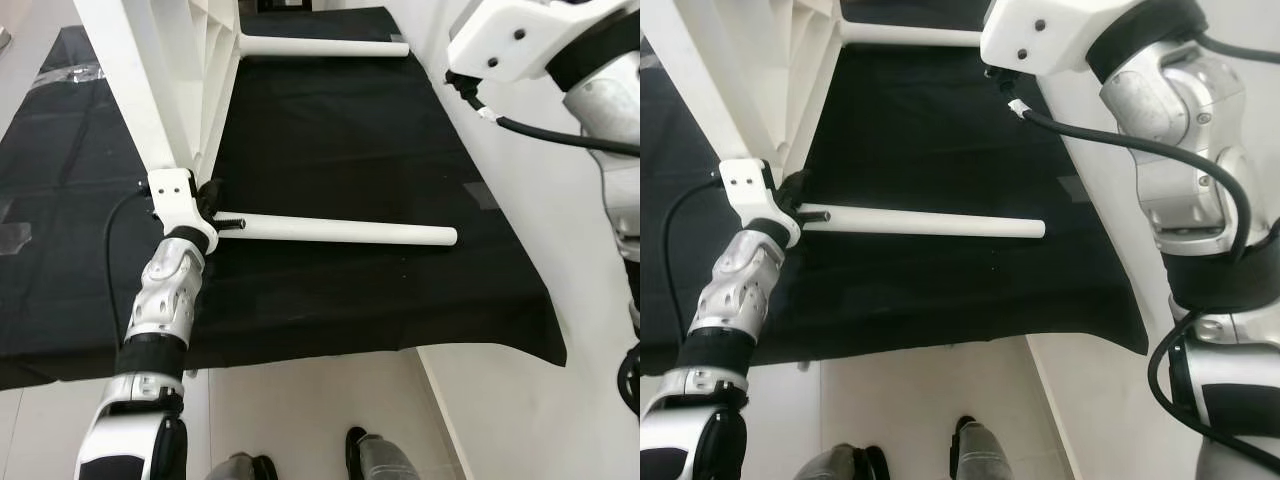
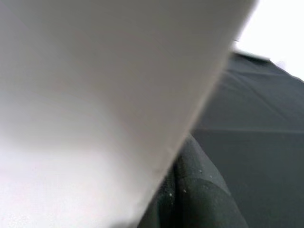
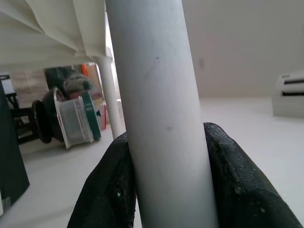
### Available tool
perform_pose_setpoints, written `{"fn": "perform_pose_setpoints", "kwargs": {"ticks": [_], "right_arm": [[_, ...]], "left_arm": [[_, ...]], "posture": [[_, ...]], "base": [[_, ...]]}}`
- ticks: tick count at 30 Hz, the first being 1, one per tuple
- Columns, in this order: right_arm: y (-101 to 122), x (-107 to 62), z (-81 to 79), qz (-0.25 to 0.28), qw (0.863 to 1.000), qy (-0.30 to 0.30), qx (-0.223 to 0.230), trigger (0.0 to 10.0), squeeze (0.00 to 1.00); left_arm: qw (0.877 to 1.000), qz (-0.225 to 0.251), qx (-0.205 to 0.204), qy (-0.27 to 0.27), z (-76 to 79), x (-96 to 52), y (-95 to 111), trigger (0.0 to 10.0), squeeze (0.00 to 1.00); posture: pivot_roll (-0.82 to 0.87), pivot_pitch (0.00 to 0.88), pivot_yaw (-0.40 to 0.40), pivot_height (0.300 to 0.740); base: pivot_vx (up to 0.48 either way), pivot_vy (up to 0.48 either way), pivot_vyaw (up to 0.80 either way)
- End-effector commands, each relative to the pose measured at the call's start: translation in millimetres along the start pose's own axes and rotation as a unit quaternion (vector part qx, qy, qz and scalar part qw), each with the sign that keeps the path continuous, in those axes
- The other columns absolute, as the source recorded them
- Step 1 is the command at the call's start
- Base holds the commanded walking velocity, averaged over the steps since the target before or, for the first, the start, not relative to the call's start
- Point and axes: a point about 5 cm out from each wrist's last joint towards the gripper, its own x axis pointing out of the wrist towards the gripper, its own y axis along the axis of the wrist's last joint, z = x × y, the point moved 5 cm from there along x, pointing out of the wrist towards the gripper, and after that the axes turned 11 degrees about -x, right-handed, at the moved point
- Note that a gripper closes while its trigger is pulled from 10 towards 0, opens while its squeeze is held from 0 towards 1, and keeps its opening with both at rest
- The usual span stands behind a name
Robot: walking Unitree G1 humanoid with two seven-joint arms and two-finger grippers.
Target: Building children table
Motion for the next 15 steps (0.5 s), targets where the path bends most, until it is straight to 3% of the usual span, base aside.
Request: {"fn": "perform_pose_setpoints", "kwargs": {"ticks": [1,4,8,10,12,13,15], "right_arm": [[-3,-2.1,6.2,-0.005,1.000,-0.012,0.017,0.0,0.00],[-7,-4.3,3.1,-0.015,1.000,-0.006,0.018,0.0,0.00],[-47,-28.9,-30.8,-0.106,0.993,0.042,0.035,0.0,0.00],[-47,-28.9,-30.8,-0.106,0.993,0.042,0.035,0.0,0.00],[-57,-37.4,-40.7,-0.137,0.988,0.056,0.044,0.0,0.00],[-57,-37.4,-40.7,-0.137,0.988,0.056,0.044,0.0,0.00],[-64,-44.9,-51.8,-0.164,0.982,0.068,0.061,0.0,0.00]], "left_arm": [[0.999,0.016,-0.011,0.036,-24.3,0.2,13,10.0,0.00],[0.999,0.028,-0.020,0.040,-27.9,2.3,22,10.0,0.00],[0.991,0.121,0.008,0.063,-51.9,6.6,93,10.0,0.00],[0.991,0.121,0.008,0.063,-51.9,6.6,93,10.0,0.00],[0.985,0.159,0.025,0.068,-61.0,4.5,126,10.0,0.00],[0.985,0.159,0.025,0.068,-61.0,4.5,126,10.0,0.00],[0.976,0.200,0.053,0.068,-65.7,0.1,164,10.0,0.00]], "posture": [[-0.20,0.197,-0.030,0.740],[-0.20,0.198,-0.033,0.740],[-0.18,0.201,-0.030,0.740],[-0.18,0.201,-0.030,0.740],[-0.15,0.203,-0.025,0.740],[-0.15,0.203,-0.025,0.740],[-0.13,0.203,-0.025,0.740]], "base": [[0.000,0.000,0.00],[0.000,0.000,0.00],[0.000,0.000,0.00],[0.000,0.000,0.00],[0.000,0.000,0.00],[0.000,0.000,0.00],[0.000,0.000,0.00]]}}
